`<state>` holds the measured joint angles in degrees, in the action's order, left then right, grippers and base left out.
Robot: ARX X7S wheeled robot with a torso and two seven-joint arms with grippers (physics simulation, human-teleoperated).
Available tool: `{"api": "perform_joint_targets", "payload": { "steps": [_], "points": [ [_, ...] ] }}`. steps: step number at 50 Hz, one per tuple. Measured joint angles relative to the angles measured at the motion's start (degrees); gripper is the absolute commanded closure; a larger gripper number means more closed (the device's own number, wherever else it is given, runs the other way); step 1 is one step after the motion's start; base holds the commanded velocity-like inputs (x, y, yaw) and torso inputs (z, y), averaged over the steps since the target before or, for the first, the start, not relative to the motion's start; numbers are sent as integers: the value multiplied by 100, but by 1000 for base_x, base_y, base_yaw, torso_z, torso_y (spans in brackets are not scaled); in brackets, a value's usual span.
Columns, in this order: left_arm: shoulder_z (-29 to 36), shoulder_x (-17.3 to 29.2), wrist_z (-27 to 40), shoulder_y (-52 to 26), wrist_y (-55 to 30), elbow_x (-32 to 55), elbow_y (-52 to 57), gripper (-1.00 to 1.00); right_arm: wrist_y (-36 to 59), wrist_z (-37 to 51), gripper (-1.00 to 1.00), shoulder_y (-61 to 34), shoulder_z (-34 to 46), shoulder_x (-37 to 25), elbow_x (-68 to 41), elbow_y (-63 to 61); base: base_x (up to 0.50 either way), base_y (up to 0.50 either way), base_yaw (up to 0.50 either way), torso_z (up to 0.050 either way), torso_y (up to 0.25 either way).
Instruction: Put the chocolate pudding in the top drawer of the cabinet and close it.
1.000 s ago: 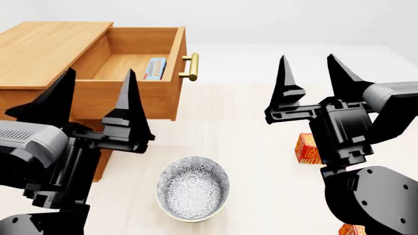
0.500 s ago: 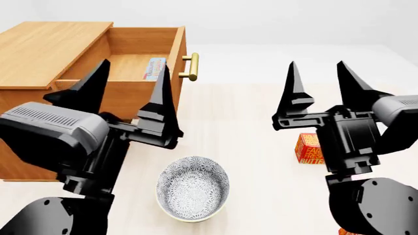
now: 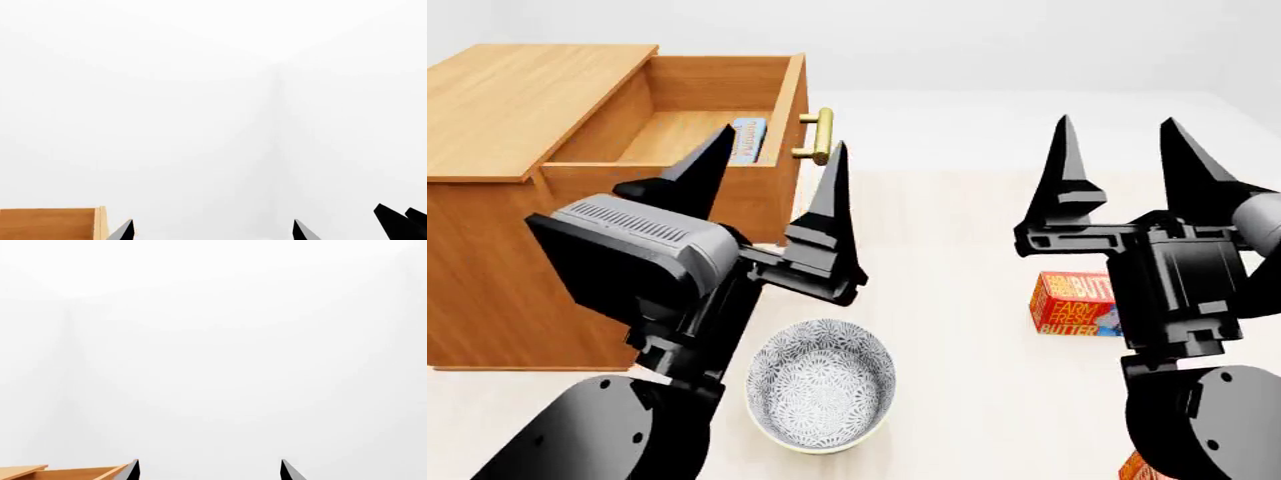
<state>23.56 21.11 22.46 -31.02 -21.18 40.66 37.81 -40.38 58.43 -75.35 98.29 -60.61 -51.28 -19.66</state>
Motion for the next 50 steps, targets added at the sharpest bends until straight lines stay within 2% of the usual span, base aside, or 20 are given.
{"api": "perform_joint_targets", "payload": {
  "steps": [15, 50],
  "points": [
    [308, -341, -185, -38, 200, -129, -368, -100, 112, 103, -100, -54, -80, -221, -9, -103, 0, 0, 0, 0, 0],
    [917, -1079, -375, -241, 670, -652, -1338, -100, 166, 107, -100, 10, -191, -297, -25, -105, 0, 0, 0, 0, 0]
  ]
}}
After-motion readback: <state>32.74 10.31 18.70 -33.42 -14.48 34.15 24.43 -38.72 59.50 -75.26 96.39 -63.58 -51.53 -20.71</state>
